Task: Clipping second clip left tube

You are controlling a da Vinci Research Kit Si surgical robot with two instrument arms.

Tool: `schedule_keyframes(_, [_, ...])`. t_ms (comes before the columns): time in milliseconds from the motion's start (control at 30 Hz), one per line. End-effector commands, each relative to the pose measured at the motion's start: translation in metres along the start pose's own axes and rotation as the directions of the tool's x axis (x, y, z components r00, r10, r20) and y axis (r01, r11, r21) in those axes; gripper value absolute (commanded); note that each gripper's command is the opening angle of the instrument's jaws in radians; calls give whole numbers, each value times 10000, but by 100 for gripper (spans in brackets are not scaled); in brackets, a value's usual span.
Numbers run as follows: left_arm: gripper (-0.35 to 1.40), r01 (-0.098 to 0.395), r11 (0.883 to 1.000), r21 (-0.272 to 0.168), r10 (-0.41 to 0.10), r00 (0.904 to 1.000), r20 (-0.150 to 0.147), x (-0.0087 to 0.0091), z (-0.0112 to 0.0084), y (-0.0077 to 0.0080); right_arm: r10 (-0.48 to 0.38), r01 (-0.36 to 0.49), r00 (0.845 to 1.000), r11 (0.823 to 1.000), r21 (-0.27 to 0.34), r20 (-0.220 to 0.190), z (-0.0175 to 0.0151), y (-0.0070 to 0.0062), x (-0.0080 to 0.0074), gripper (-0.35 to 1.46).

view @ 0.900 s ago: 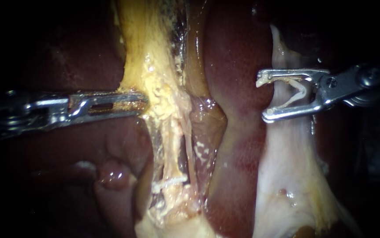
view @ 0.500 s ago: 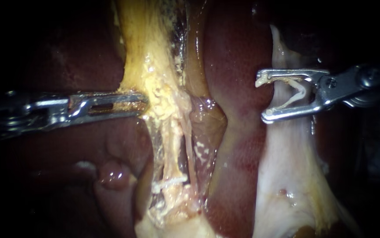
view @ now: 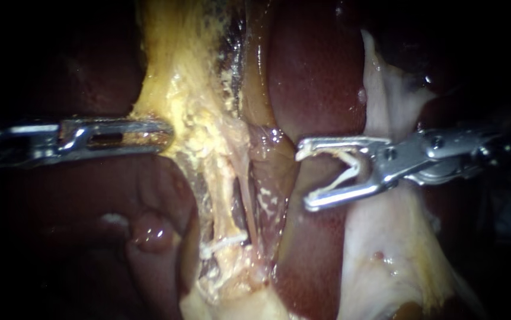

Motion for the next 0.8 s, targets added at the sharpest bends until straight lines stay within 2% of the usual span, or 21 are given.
schedule_keyframes(33, [-35,5,10000,-14,-5,10000,56,-1,-2,-3,87,-88,10000,9999,67,25,8,0,-5,53])
schedule_keyframes(233, [-35,-84,10000,-27,84,9999,92,1,-6,-10,388,-393,9991,9988,305,155,38,1,-25,53])
schedule_keyframes(500, [-35,-52,10000,21,52,9999,119,-1,-14,-15,555,-562,9983,9977,370,173,64,3,-34,53])
schedule_keyframes(800, [-35,-82,10000,20,81,9998,186,1,-18,-24,634,-644,9976,9972,376,275,75,13,-46,53])
